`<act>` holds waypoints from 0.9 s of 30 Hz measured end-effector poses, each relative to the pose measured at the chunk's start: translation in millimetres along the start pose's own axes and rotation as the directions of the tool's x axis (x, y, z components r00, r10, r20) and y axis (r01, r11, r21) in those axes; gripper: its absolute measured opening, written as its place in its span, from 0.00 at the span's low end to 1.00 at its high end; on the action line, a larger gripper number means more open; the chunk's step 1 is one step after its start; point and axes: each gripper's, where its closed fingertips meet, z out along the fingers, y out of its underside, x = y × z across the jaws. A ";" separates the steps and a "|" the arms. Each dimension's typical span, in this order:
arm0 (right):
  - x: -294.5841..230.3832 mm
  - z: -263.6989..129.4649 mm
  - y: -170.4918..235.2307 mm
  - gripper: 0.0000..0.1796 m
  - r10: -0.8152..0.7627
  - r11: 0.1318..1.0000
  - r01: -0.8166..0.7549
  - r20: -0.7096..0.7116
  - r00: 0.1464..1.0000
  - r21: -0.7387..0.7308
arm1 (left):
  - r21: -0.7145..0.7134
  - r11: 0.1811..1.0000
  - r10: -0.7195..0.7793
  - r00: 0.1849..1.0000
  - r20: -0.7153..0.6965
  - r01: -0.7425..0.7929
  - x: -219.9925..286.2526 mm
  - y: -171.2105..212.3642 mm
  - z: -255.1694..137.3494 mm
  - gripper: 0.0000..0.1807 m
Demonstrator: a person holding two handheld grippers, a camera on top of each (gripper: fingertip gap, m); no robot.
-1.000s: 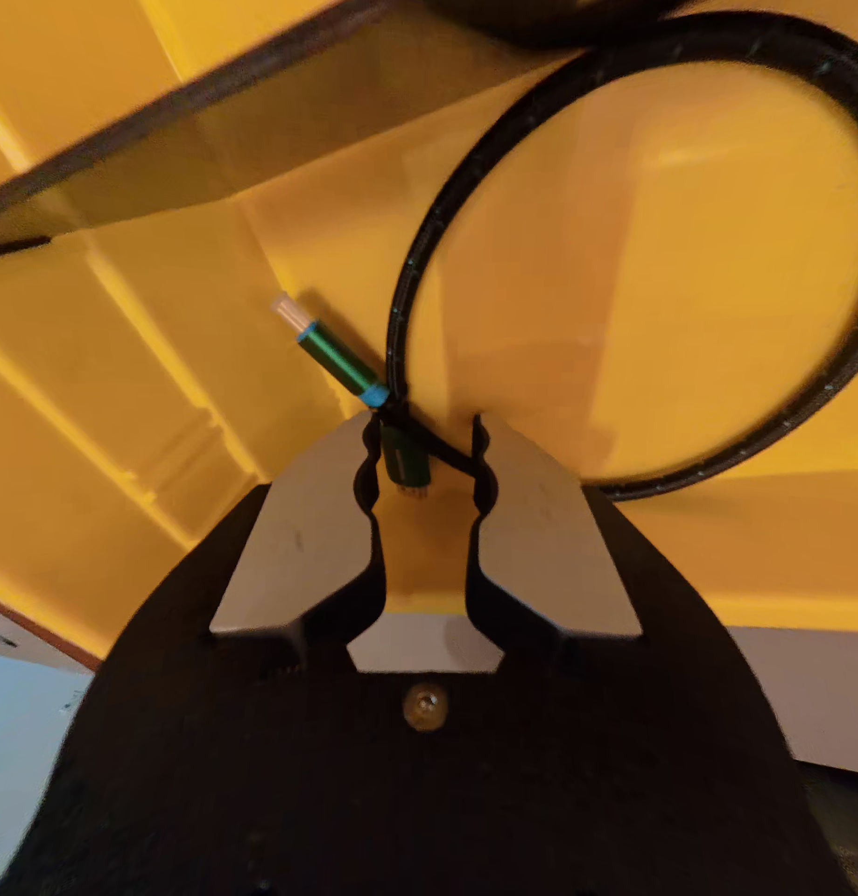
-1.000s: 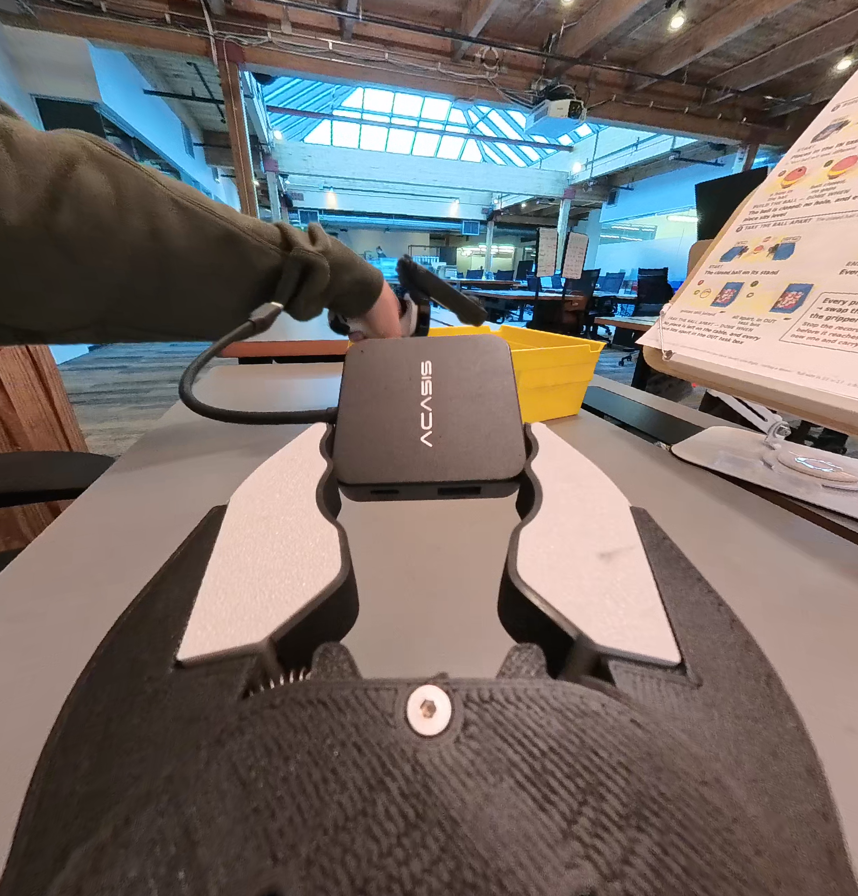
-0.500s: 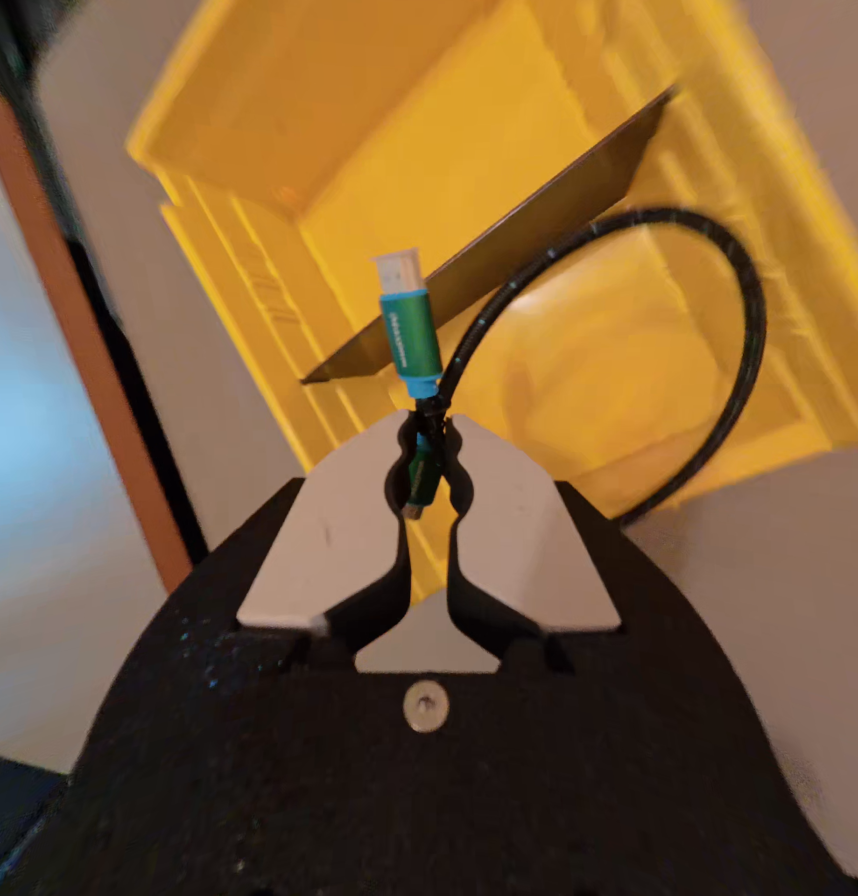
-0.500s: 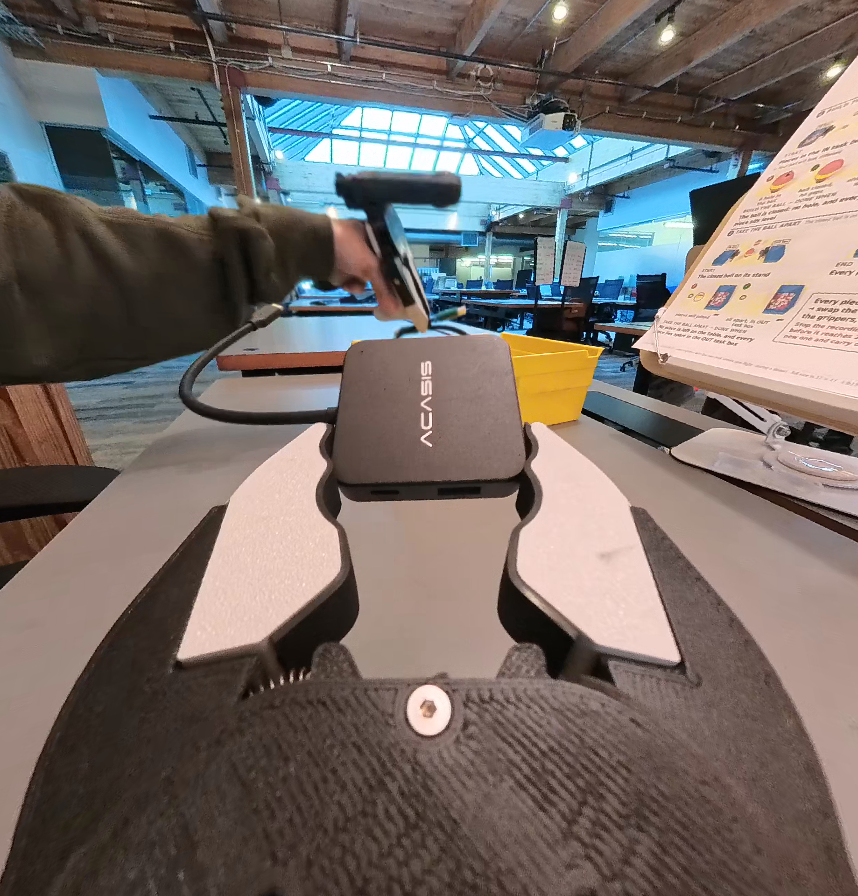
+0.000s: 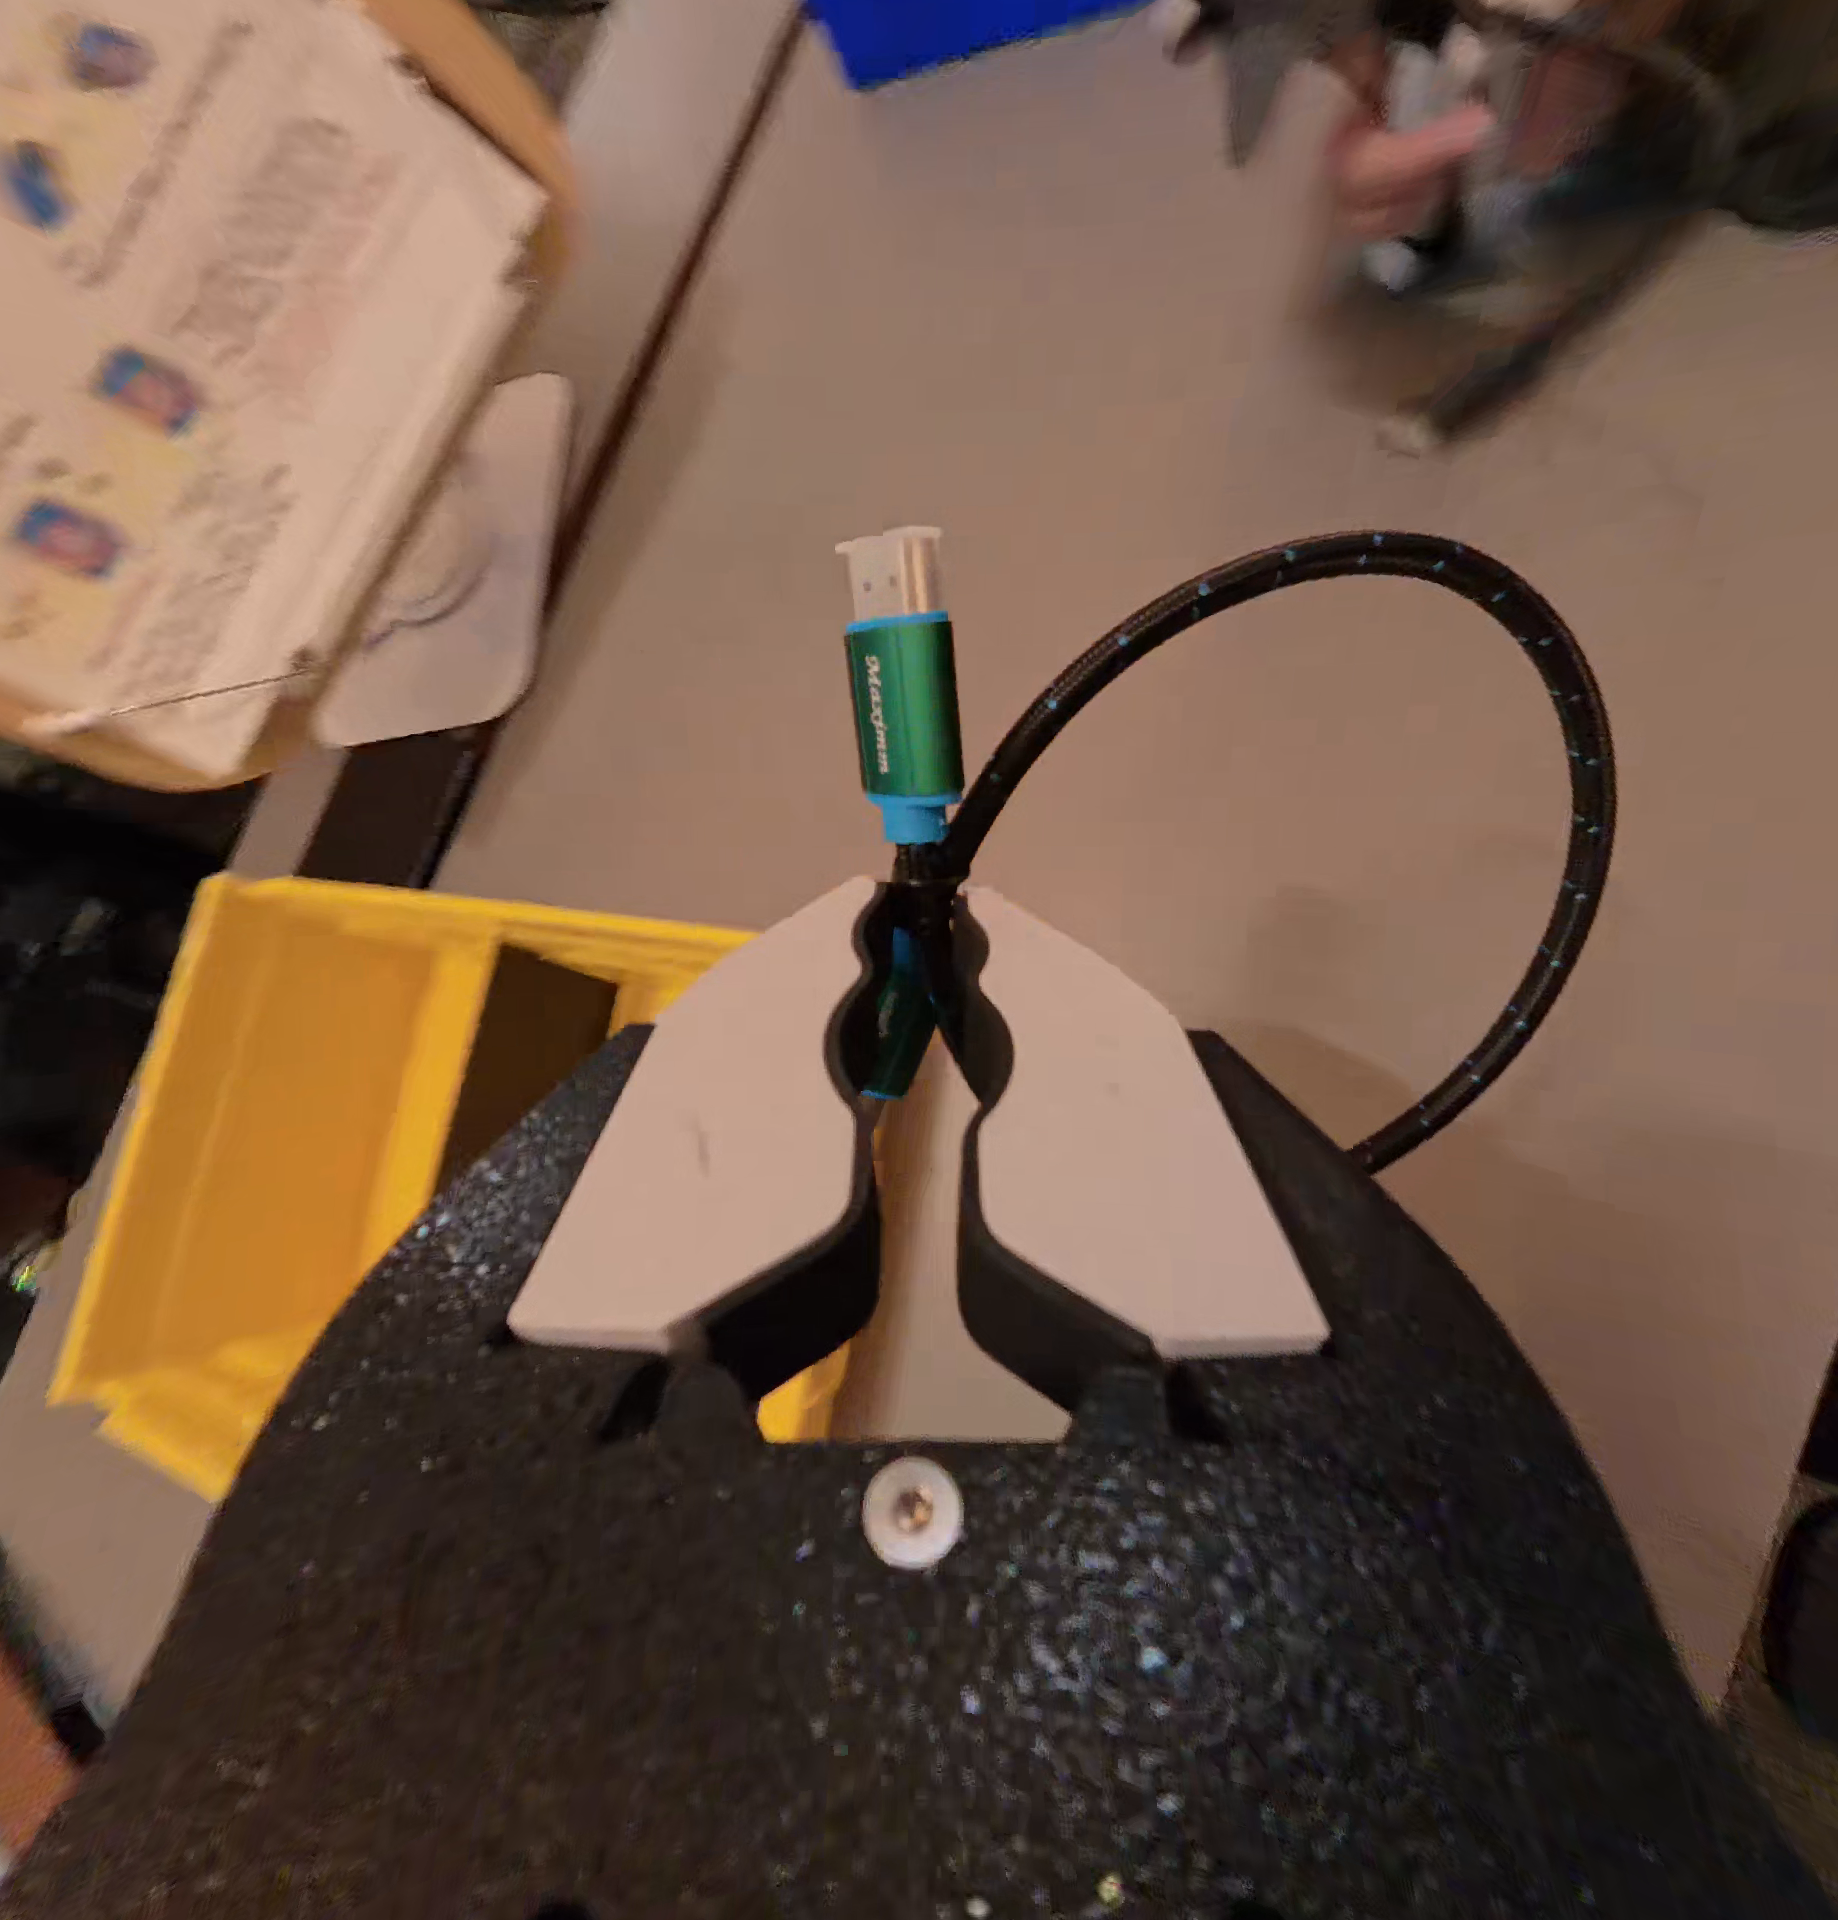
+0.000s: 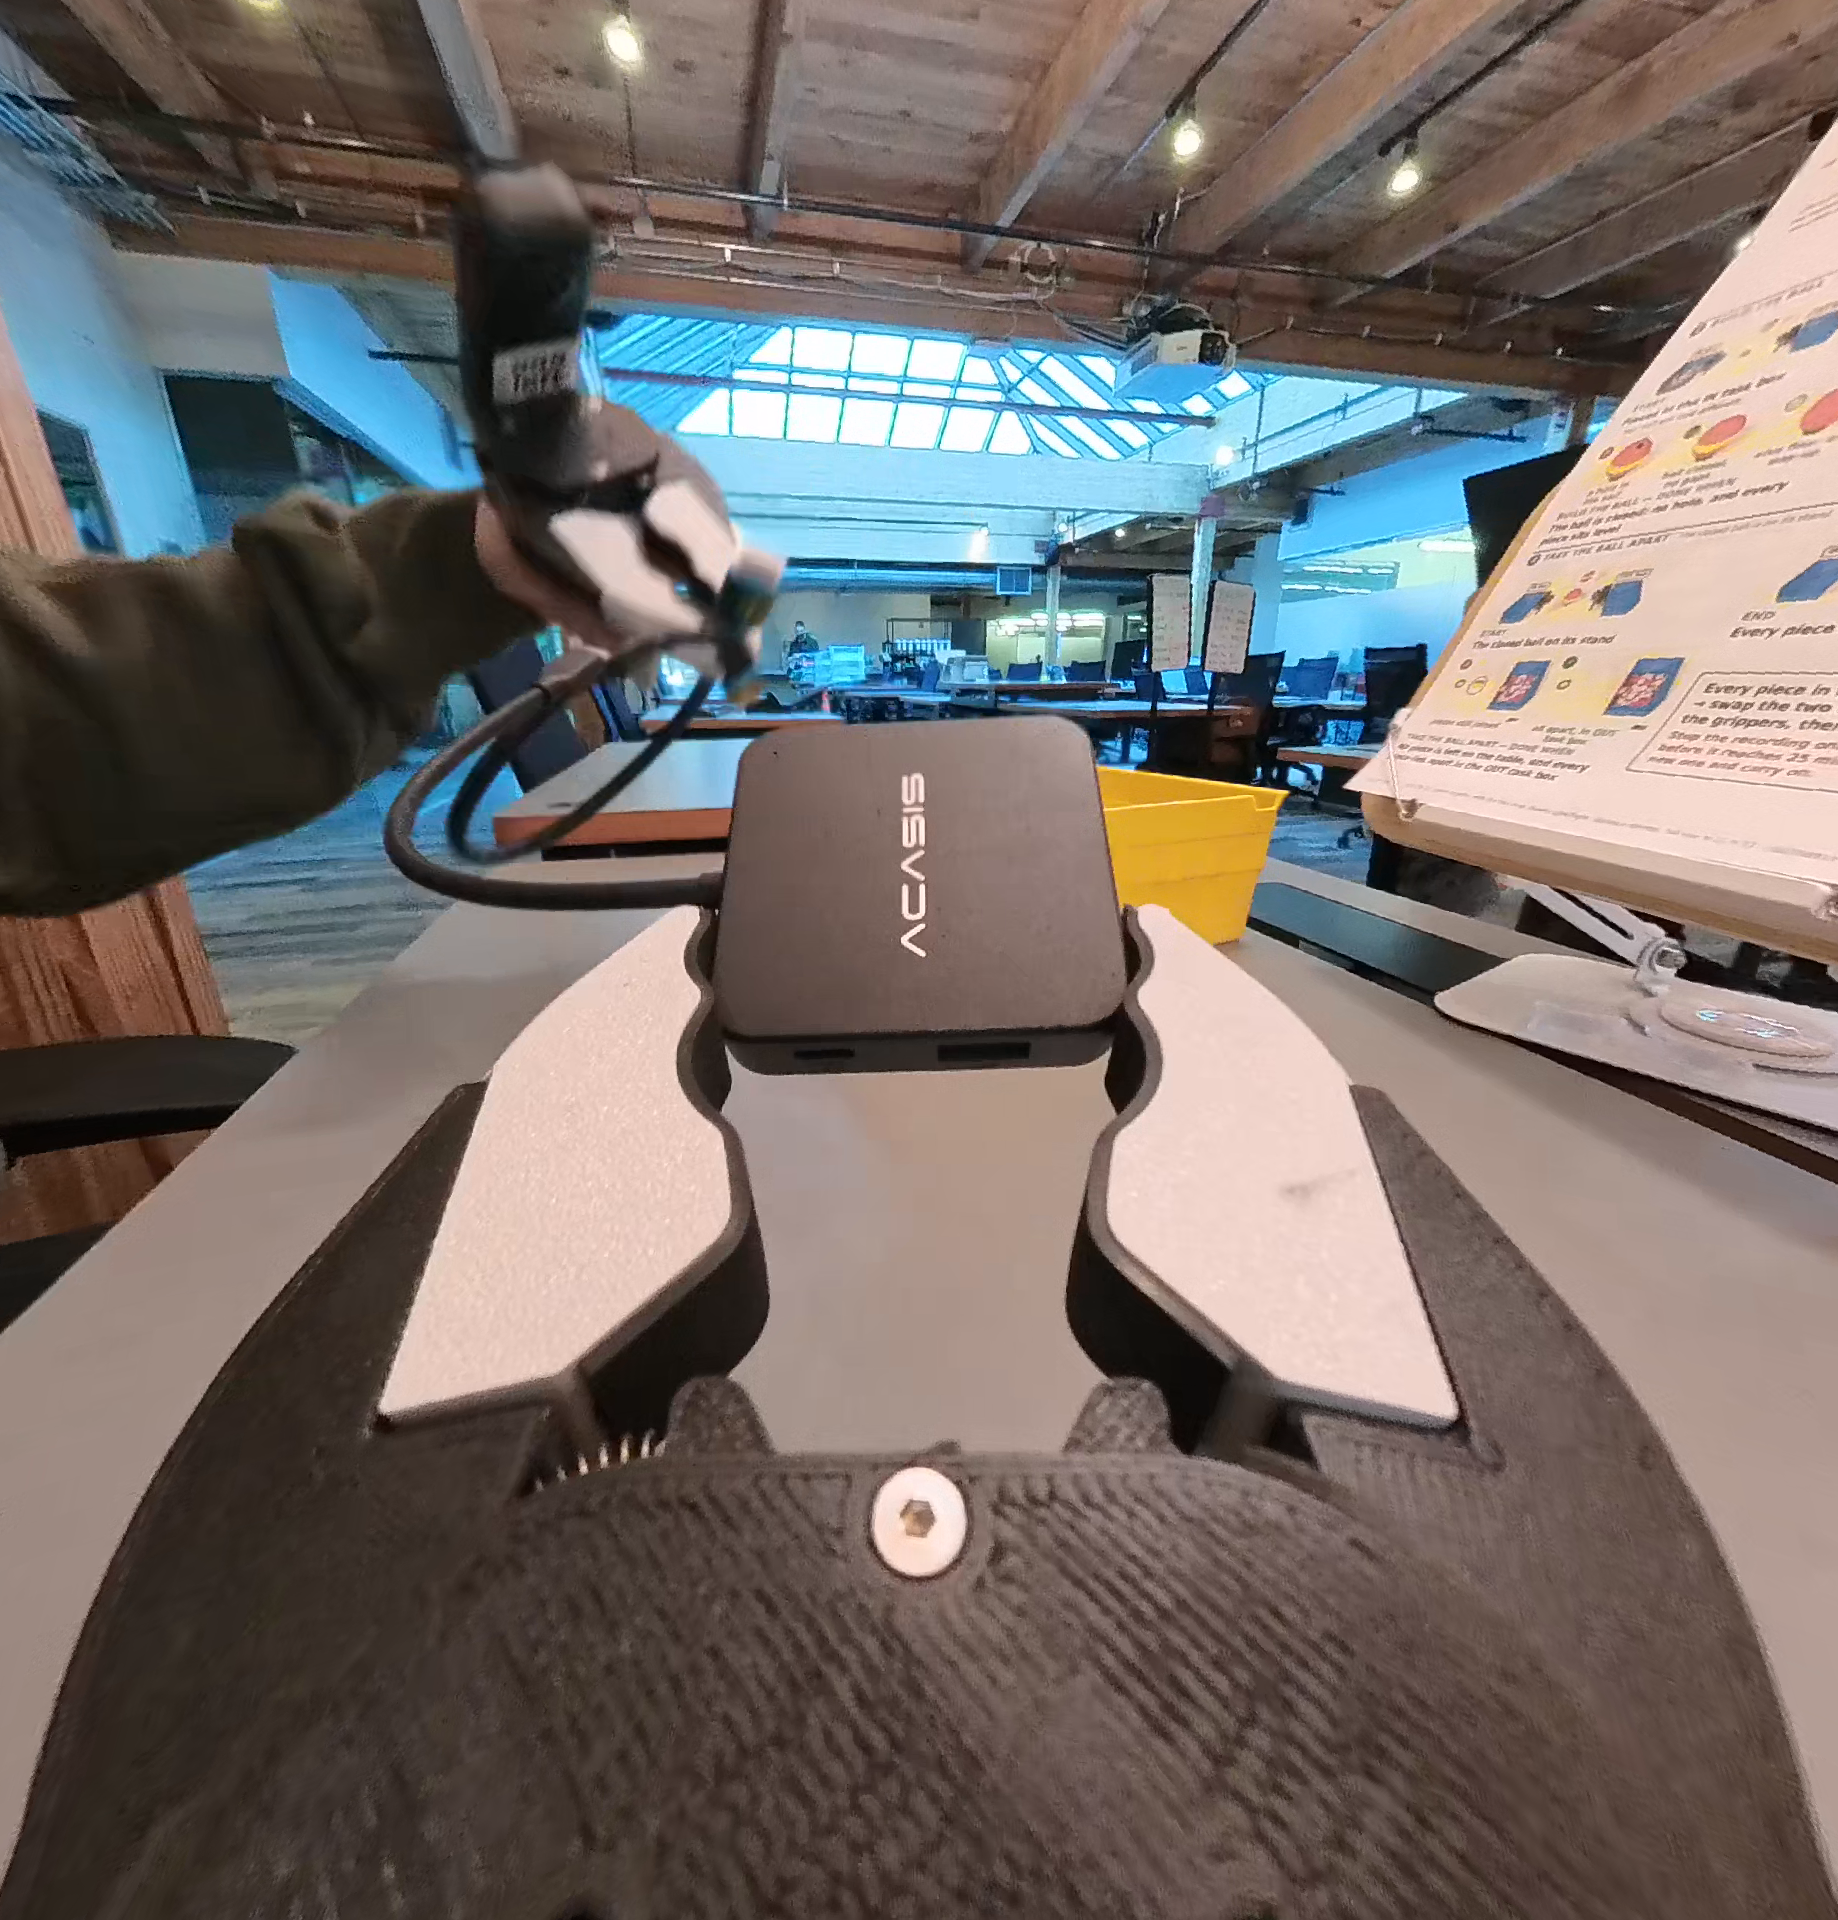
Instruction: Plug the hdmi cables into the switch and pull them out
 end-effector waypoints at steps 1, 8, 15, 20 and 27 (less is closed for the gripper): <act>1.3 -2.9 -1.1 0.40 -0.002 1.000 0.002 -0.010 1.000 0.004 | -0.016 0.998 0.055 0.998 -0.021 -0.056 16.6 5.8 11.2 0.05; 20.7 -17.8 -10.6 0.40 0.069 0.995 -0.061 -0.103 0.992 0.080 | 0.002 0.862 0.504 0.855 -0.120 -0.507 122.3 7.5 78.1 0.06; 19.0 -16.4 -9.4 0.40 0.056 0.997 -0.050 -0.102 0.993 0.067 | -0.114 0.971 0.195 0.972 -0.131 -0.210 128.4 18.9 91.5 0.17; 17.6 -15.0 -8.1 0.40 0.056 0.997 -0.051 -0.090 0.994 0.056 | -0.203 0.896 -0.408 0.912 -0.030 0.395 141.5 17.3 70.6 0.19; 14.5 -13.0 -7.3 0.40 0.040 0.998 -0.036 -0.066 0.997 0.049 | -0.223 0.832 -0.521 0.854 0.005 0.509 227.0 10.4 93.5 0.22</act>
